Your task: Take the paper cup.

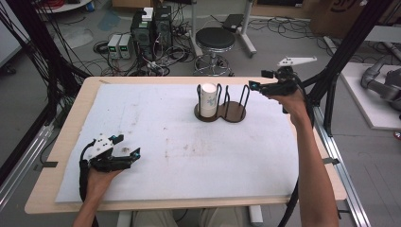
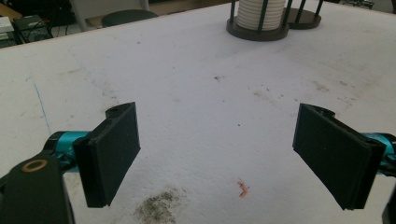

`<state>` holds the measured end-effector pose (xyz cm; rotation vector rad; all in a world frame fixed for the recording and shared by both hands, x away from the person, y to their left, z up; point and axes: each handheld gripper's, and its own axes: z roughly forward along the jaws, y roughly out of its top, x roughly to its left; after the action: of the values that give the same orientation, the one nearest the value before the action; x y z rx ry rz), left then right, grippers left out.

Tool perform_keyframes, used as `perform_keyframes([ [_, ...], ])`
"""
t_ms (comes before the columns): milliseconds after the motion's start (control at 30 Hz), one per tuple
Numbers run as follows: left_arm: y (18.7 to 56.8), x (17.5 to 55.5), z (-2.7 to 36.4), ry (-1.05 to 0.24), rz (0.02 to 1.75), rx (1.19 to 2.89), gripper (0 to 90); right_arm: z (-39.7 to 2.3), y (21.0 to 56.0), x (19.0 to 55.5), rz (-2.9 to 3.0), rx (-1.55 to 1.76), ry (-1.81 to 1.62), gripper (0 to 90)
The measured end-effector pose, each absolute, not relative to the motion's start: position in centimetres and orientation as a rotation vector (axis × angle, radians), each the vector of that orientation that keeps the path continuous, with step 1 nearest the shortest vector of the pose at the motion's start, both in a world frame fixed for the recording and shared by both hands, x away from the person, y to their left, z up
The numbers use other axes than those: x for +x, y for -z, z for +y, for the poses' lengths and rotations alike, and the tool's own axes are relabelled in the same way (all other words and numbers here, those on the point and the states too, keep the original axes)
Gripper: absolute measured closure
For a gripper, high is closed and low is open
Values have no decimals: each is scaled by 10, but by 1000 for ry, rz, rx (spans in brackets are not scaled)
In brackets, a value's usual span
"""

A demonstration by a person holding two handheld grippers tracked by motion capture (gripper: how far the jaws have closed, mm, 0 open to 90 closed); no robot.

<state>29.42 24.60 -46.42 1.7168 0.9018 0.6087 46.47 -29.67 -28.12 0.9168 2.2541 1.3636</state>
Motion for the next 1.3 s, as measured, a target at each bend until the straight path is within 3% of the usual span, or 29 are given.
perform_keyframes([
  [667, 464, 295, 246, -608, 899, 1719, 146, -217, 277, 525, 2574, 720, -1131, 158],
  [1300, 464, 295, 247, -600, 898, 1722, 146, -173, 268, 542, 2740, 545, -943, 158],
])
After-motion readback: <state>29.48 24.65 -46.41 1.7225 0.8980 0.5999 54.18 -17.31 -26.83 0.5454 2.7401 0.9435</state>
